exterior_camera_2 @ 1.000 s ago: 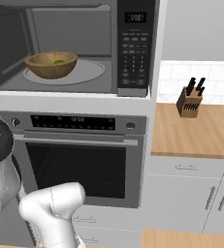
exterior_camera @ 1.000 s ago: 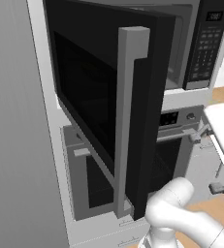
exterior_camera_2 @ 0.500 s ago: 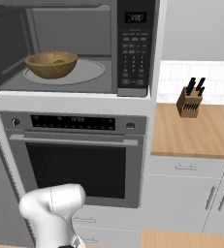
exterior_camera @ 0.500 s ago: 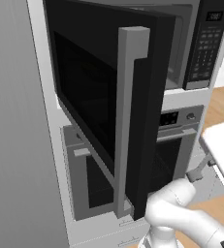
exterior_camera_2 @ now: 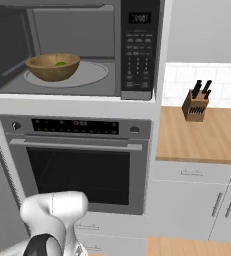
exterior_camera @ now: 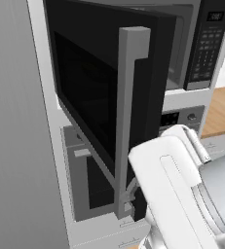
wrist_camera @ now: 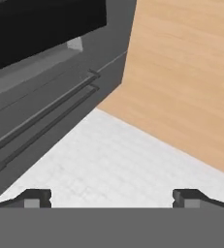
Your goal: Pick the lime from the sink and place it in the bowl. Then pick the bowl and place it in the microwave. Then close the microwave door and press the start button.
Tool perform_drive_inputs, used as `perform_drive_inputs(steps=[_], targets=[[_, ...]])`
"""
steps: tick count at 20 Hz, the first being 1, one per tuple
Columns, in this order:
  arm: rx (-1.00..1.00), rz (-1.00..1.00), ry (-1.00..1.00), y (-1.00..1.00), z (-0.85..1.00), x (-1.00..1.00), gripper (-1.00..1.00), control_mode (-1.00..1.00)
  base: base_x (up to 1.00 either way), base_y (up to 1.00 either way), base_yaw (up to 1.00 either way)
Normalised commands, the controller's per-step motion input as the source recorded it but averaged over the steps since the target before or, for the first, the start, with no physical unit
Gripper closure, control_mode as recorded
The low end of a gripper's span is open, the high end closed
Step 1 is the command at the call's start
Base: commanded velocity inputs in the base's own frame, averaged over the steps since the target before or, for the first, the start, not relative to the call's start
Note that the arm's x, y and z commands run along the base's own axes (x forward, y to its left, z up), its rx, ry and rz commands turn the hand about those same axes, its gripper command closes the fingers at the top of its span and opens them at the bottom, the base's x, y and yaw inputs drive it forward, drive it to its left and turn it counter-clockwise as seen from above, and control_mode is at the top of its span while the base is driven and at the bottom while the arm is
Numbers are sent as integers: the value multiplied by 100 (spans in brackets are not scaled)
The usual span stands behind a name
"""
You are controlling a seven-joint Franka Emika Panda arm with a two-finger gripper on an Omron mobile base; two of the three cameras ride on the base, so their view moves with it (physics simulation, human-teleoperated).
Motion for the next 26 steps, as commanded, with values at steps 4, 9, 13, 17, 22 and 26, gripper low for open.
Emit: perform_drive_inputs(steps=[4, 9, 13, 17, 22, 26], targets=[[-22, 0, -22, 48, -55, 92, -100, -100, 0, 0, 0], [-25, 0, -24, 22, -57, 88, -100, -100, 0, 0, 0], [-28, 0, -32, 0, -53, 75, -100, -100, 0, 0, 0], [-27, 0, -32, -8, -60, 82, -100, -100, 0, 0, 0], [-26, 0, -40, -8, -24, 73, -100, -100, 0, 0, 0], [-14, 0, -41, -62, 2, 49, -100, -100, 0, 0, 0]])
